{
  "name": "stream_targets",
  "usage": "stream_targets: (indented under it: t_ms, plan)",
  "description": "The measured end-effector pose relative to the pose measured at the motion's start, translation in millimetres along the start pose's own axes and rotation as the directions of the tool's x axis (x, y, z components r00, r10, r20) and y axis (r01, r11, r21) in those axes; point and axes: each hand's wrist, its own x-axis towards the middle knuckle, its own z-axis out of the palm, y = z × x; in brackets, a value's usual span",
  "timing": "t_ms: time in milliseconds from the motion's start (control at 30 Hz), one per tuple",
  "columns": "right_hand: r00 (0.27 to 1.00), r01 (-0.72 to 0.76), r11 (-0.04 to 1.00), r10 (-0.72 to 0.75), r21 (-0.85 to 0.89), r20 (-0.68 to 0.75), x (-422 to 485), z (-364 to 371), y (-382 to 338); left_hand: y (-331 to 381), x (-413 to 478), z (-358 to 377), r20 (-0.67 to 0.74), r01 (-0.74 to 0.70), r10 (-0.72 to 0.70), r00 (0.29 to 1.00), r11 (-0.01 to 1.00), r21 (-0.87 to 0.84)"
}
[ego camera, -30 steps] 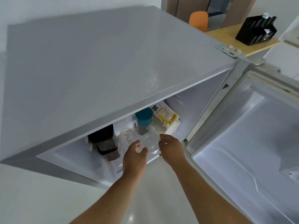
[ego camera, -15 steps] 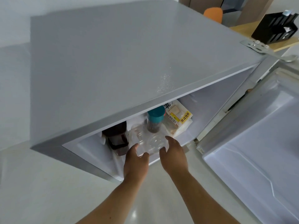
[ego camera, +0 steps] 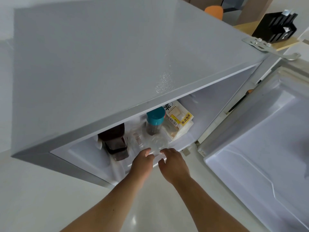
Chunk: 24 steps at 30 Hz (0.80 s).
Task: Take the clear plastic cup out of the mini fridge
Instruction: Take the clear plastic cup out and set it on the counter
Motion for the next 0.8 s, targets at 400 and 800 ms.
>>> stream_targets:
  t_ms: [400,800]
  plan:
    - [0.978,-0.095,0.932,0.022,0.349,0.21,38,-4,-75,-9,-7,-7,-0.363,-0.155,0.158,0.918,0.987,0.039]
    - [0.973,-0.123,0.89,0.021,0.438,0.231,47,-14,-92,18,3,-13,0.001,0.017,-0.036,0.999,0.439,-0.898]
